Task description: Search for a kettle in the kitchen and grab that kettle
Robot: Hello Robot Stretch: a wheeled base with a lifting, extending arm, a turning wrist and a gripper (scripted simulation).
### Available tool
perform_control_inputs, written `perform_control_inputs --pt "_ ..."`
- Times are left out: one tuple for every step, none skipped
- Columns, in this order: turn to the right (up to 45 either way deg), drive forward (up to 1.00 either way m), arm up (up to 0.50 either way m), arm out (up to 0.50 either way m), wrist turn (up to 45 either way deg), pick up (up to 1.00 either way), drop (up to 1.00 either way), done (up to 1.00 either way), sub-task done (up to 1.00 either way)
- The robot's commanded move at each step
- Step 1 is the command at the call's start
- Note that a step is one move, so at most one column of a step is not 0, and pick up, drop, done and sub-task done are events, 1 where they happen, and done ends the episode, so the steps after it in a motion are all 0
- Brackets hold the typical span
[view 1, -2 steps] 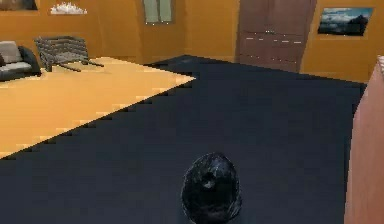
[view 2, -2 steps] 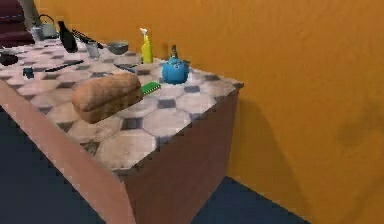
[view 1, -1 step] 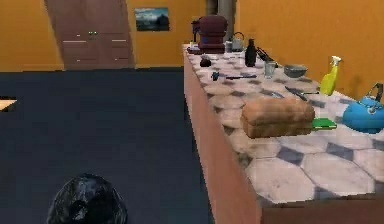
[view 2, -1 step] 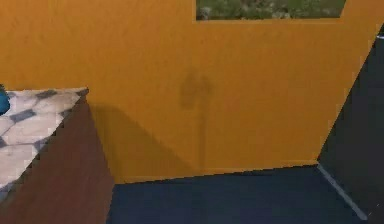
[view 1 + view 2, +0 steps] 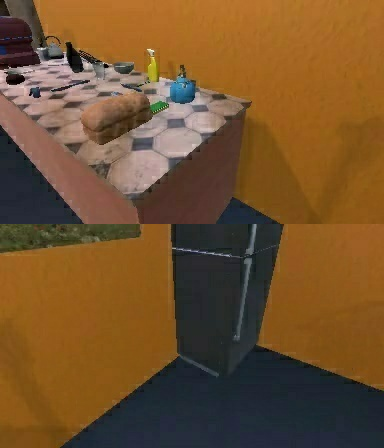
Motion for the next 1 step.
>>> perform_control_inputs --pt "24.0 0.00 0.00 0.00 0.0 0.00 0.00 0.00 0.00"
